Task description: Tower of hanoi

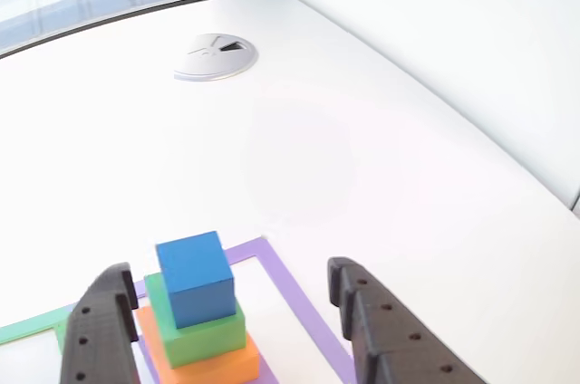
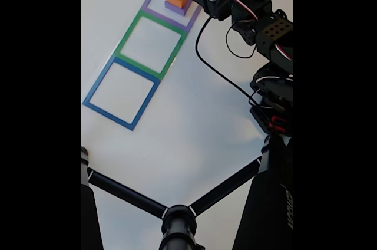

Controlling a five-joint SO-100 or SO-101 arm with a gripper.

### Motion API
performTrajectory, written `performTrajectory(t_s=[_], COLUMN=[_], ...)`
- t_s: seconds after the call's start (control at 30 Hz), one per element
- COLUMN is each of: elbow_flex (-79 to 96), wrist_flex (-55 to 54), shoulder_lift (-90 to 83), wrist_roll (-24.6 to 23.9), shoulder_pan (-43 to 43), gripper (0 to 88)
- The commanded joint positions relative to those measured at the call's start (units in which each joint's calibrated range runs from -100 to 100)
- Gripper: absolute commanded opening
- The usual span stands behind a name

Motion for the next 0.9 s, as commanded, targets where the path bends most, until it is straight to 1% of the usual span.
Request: performTrajectory(t_s=[0.0, 0.07, 0.1, 0.13, 0.27, 0.47, 0.7, 0.87], elbow_flex=[0.56, 1.65, 2.65, 2.83, 0.83, 0.01, -3.44, -8.44], wrist_flex=[-9.0, -11.27, -14.02, -14.67, -14.83, -16.45, -25.68, -28.68], shoulder_lift=[4.63, 7.13, 8.18, 8.75, 11.25, 13.75, 24.33, 30.79], wrist_roll=[0.54, 0.54, 0.54, 0.54, 0.54, 0.54, 0.54, 0.54], shoulder_pan=[1.06, 0.96, 0.96, 0.58, -1.14, -1.72, -2.29, -2.87], gripper=[26.2, 46.2, 47.9, 40.1, 36.5, 38.3, 36.8, 36.1])
